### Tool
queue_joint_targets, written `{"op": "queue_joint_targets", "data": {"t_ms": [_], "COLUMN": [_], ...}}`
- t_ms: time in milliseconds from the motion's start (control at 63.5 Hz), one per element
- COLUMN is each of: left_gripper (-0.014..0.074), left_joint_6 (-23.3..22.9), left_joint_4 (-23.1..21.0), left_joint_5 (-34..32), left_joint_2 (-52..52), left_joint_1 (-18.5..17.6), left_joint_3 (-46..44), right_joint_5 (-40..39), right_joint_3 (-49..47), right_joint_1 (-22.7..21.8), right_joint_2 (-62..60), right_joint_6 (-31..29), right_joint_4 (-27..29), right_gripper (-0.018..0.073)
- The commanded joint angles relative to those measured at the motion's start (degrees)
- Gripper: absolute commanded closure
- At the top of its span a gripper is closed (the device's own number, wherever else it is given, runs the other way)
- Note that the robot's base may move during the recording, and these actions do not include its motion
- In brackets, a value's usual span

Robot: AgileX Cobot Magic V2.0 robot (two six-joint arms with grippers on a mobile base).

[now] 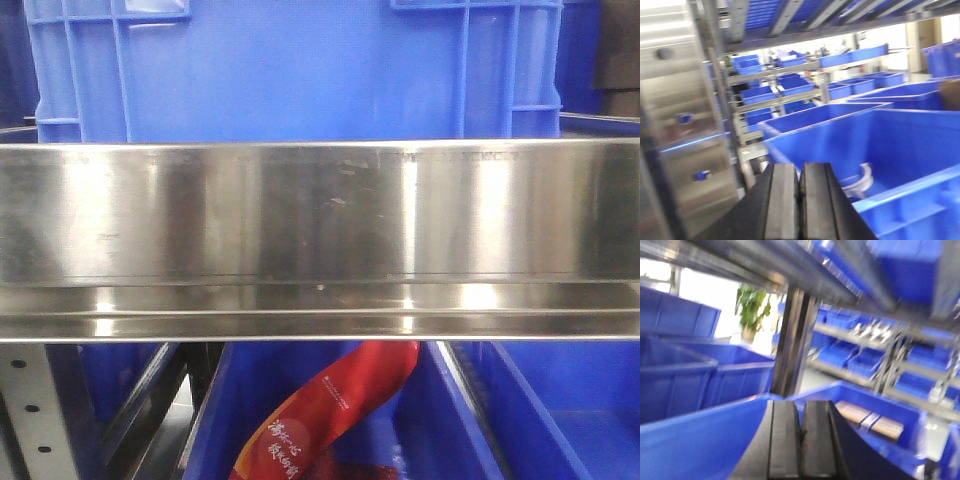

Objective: Grab PVC pipe and place in blue bin

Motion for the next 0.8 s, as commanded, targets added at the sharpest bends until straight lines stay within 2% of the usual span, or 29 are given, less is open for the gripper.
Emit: {"op": "queue_joint_targets", "data": {"t_ms": [0,173,331,425,787], "left_gripper": [0.0707,0.0707,0.0707,0.0707,0.0707], "left_joint_6": [0.14,0.14,0.14,0.14,0.14], "left_joint_4": [-0.04,1.04,1.50,3.63,4.05], "left_joint_5": [0.31,5.98,6.23,8.29,16.15], "left_joint_2": [-0.50,-0.61,-0.84,-1.35,-4.72], "left_joint_1": [1.71,4.42,6.30,6.75,6.75], "left_joint_3": [-0.05,-0.05,-0.05,-0.05,-0.27], "right_joint_5": [-1.35,-2.95,-2.18,-2.18,-1.79], "right_joint_3": [2.64,8.79,12.86,14.53,17.71], "right_joint_1": [-1.82,-6.12,-10.00,-11.83,-13.15], "right_joint_2": [-3.81,-11.62,-18.63,-22.46,-26.80], "right_joint_6": [-0.13,-0.13,-0.13,-0.13,1.83], "right_joint_4": [-0.47,-0.47,-0.47,-0.47,0.03], "right_gripper": [0.0718,0.0718,0.0718,0.0718,0.0718]}}
